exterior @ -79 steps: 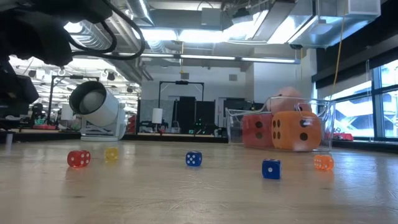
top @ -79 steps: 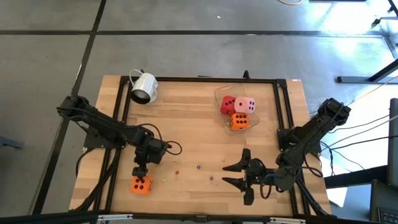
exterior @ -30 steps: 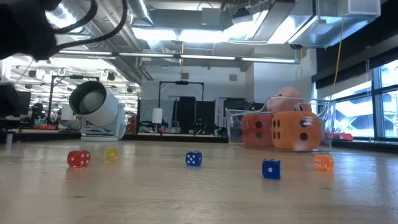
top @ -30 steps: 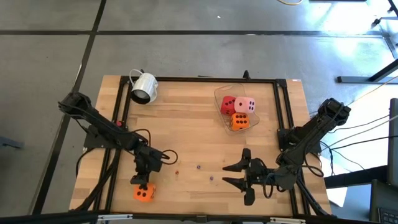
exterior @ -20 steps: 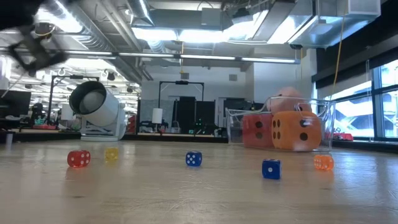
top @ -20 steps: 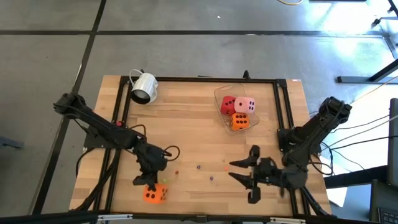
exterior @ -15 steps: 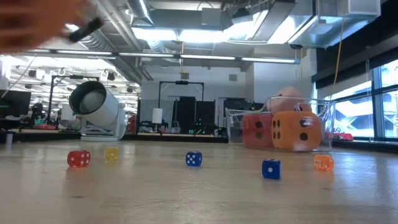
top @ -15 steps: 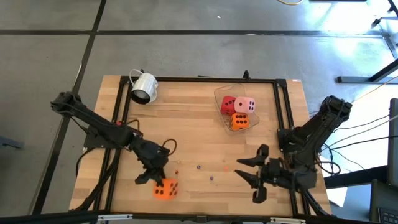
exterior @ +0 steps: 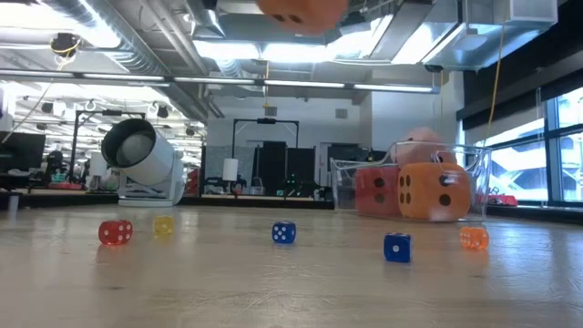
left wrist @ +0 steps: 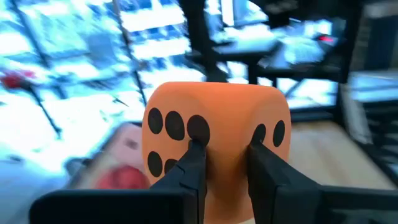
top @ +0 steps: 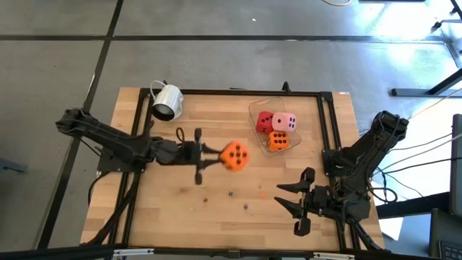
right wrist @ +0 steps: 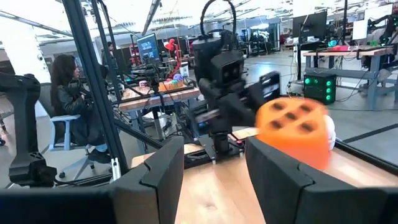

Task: Pick & Place Dice
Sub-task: Put the large orange die in the bin

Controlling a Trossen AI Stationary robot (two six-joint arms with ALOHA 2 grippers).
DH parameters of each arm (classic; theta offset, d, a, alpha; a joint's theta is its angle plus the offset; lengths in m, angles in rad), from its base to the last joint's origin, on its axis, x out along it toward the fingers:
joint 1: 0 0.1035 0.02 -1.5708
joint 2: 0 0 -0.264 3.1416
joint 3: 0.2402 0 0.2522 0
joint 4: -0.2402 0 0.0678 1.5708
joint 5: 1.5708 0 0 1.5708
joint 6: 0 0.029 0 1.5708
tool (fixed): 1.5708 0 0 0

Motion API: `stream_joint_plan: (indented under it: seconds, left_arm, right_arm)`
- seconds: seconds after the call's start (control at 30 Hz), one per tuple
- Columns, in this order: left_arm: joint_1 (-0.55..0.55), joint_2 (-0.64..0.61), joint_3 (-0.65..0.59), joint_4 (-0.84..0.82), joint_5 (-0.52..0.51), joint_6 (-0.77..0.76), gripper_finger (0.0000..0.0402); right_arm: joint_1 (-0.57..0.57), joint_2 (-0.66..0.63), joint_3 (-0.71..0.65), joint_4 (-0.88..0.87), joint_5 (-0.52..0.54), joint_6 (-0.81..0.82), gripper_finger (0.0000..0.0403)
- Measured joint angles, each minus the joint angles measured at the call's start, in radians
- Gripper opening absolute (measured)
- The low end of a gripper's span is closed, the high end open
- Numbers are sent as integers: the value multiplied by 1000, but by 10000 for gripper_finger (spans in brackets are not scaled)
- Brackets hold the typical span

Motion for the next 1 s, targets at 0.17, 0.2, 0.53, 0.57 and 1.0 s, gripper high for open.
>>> stream_joint_plan:
  seconds: [0.17,0.2,0.53,0.57,1.0]
  left_arm:
    - [126,91,0,165,23,47,62]
    - [154,110,0,189,33,46,62]
    - [395,354,1,449,282,-77,62]
    - [409,383,1,484,305,-88,62]
    - [447,742,294,463,503,-110,62]
  right_arm:
    - [0,0,0,0,0,-35,173]
    - [0,0,0,0,0,-45,173]
    - [0,0,0,0,62,-102,173]
    - [0,0,0,0,75,-113,173]
    - [-13,-3,11,1,146,-170,173]
